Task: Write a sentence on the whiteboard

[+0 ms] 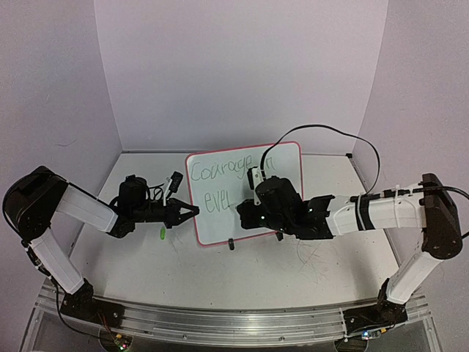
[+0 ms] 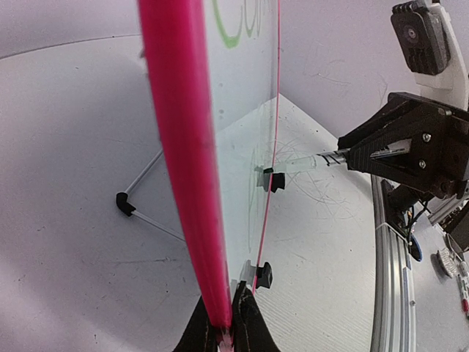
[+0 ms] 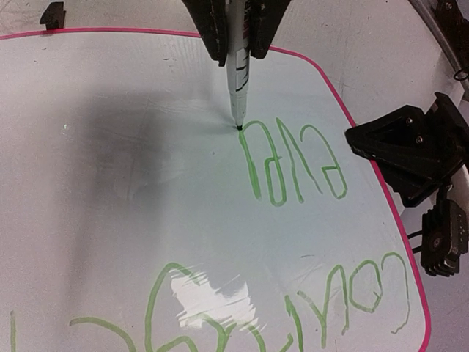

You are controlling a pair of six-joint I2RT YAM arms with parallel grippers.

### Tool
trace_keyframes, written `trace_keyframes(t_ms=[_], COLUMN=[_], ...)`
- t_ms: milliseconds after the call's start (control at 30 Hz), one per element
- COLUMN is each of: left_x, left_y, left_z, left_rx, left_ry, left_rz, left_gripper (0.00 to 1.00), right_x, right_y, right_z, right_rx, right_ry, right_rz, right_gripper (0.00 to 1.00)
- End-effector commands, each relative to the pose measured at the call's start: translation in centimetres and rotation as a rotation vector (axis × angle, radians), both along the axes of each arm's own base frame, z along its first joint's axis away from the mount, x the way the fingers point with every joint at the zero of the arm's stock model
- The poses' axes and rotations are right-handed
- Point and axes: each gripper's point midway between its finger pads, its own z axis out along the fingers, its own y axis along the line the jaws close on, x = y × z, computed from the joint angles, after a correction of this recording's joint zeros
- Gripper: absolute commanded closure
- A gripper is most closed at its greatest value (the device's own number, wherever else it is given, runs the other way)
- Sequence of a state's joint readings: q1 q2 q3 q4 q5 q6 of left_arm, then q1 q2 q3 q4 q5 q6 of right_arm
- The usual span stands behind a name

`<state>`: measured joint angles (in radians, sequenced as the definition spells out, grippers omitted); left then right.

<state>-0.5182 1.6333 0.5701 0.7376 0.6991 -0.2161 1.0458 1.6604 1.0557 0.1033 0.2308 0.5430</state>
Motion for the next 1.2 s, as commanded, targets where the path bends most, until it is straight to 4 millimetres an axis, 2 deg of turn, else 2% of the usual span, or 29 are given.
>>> trace_keyframes(t_ms=[0, 167, 533, 667, 1167], left_x=[2.2, 2.2, 2.1, 2.1, 2.1], left_y=[0.5, 0.5, 0.5, 0.4, 0.4], left_z=[2.0, 2.0, 2.0, 2.0, 2.0], left_rx=[0.022, 0.022, 0.022, 0.021, 0.022], left_ry=[-0.118, -0.118, -0.117, -0.117, -0.118], left_rz=[0.08, 0.078, 0.074, 0.071, 0.074], left_gripper=[1.0, 1.0, 1.0, 1.0, 1.0], right_x=[0.8, 2.1, 3.1, 2.6, 1.4], right_y=[0.1, 0.8, 0.3, 0.1, -0.5], right_z=[1.2, 4.0, 5.2, 5.0, 2.2], right_rx=[0.001, 0.016, 0.025, 0.023, 0.008], right_ry=[-0.035, -0.104, -0.128, -0.122, -0.049], right_rz=[-0.025, -0.04, -0.073, -0.049, -0.026], right_gripper=[1.0, 1.0, 1.0, 1.0, 1.0])
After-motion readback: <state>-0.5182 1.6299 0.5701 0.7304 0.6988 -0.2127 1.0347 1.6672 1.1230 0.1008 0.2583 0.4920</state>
